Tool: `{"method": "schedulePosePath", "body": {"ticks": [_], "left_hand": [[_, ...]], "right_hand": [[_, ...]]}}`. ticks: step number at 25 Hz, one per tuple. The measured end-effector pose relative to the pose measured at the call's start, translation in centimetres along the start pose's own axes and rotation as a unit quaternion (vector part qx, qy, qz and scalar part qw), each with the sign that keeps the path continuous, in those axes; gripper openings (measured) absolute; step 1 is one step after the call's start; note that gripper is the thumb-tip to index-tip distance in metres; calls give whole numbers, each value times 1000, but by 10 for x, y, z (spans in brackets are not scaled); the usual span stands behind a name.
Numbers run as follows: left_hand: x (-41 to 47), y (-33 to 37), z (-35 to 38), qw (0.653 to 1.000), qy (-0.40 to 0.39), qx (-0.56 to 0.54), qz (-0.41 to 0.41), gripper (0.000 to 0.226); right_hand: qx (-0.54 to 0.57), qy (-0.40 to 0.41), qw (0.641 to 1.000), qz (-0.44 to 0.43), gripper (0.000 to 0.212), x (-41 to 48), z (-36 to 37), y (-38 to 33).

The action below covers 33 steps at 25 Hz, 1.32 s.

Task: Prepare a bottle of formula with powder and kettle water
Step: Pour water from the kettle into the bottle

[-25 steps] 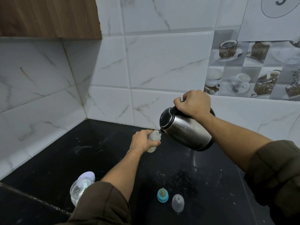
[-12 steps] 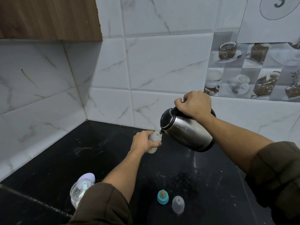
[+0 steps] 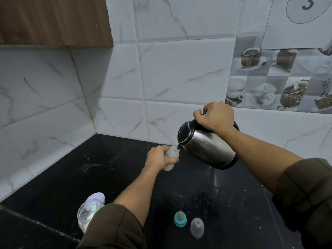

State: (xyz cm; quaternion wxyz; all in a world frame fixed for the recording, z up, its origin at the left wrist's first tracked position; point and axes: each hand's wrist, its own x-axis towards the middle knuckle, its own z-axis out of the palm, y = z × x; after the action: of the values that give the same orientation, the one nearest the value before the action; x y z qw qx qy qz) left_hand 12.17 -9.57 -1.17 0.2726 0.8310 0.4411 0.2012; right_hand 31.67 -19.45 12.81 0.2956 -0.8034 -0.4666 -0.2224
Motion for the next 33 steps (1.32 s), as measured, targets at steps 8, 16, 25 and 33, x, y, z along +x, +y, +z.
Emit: {"method": "schedulePosePath", "body": {"ticks": [8, 16, 25, 33], "left_hand": [[0, -1, 0, 1000, 1, -12, -3, 45], [0, 0, -1, 1000, 2, -12, -4, 45], [0, 0, 1, 1000, 0, -16, -2, 47], [-2, 0, 1, 1000, 2, -28, -5, 45]], "right_hand": [[-3, 1, 1000, 4, 43, 1, -1, -2], [3, -1, 1000, -3, 42, 0, 0, -2], [3, 5, 1000, -2, 44, 0, 2, 1], [-3, 4, 1000, -1, 43, -1, -1, 0]]}}
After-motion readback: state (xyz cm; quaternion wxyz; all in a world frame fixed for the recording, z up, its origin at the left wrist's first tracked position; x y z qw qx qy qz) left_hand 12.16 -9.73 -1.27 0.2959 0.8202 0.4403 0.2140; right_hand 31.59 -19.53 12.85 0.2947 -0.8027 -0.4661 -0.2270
